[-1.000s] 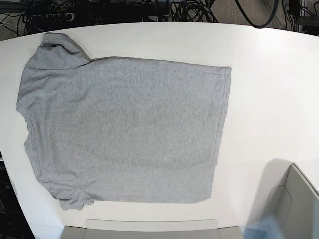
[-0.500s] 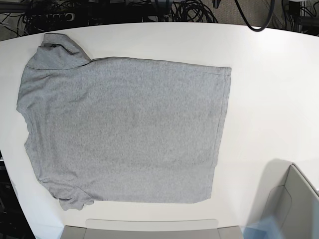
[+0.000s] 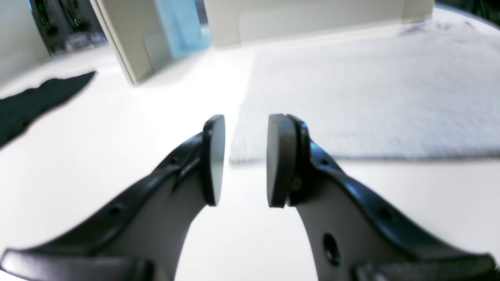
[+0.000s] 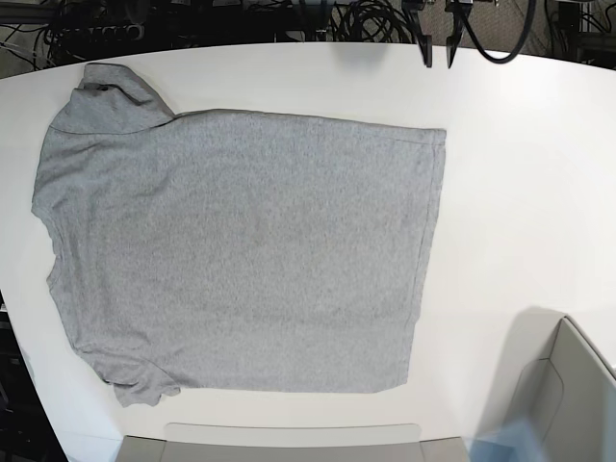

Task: Fold the T-shirt properly
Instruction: 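Move right gripper to the shirt shoulder, left gripper to the hem corner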

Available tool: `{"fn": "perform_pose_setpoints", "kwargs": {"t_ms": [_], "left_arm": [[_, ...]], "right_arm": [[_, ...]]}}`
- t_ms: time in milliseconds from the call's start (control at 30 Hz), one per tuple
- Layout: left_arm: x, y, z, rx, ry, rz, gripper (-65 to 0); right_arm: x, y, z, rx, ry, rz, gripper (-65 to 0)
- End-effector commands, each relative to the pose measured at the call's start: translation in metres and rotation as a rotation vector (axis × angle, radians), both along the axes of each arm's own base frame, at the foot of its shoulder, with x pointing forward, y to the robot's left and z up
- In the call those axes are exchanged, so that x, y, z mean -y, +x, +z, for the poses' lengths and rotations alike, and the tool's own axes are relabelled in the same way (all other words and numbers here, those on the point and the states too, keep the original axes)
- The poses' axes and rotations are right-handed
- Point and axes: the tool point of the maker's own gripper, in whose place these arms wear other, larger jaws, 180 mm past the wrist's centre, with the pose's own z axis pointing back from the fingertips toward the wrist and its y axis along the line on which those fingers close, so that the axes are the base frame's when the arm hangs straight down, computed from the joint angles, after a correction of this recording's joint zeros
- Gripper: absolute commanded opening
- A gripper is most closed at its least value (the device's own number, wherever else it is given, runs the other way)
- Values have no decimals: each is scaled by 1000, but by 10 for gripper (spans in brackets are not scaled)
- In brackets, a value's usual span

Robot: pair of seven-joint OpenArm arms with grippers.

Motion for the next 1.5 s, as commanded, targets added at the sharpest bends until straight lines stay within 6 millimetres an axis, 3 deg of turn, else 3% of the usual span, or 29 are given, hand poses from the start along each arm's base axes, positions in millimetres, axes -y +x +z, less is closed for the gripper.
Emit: {"fn": "perform_pose_setpoints", "kwargs": {"t_ms": [0, 267, 467, 600, 1000, 1167, 1333, 1467], "left_arm": [[0, -2, 4, 2, 2, 1, -458], [-2, 1, -5, -50, -1, 10, -458], [-3, 1, -11, -84, 0, 17, -459], [-4, 1, -11, -84, 3, 15, -459], [-7, 8, -14, -88, 9, 25, -459], [-6, 11, -12, -79, 4, 26, -457], [-9, 35, 1, -93, -23, 53, -448], [-27, 62, 17, -172, -221, 173, -395]], "right_arm": [[11, 5, 6, 2, -19, 7, -373], [70, 48, -4, -72, -20, -39, -373], [90, 88, -11, -95, -28, -28, -373], [99, 101, -29, -150, -11, -29, -373], [66, 105, -70, -188, 173, 49, -373], [50, 105, -75, -191, 196, 77, -373], [31, 105, -75, -188, 158, 119, -374], [22, 108, -70, -174, 147, 139, -374]]}}
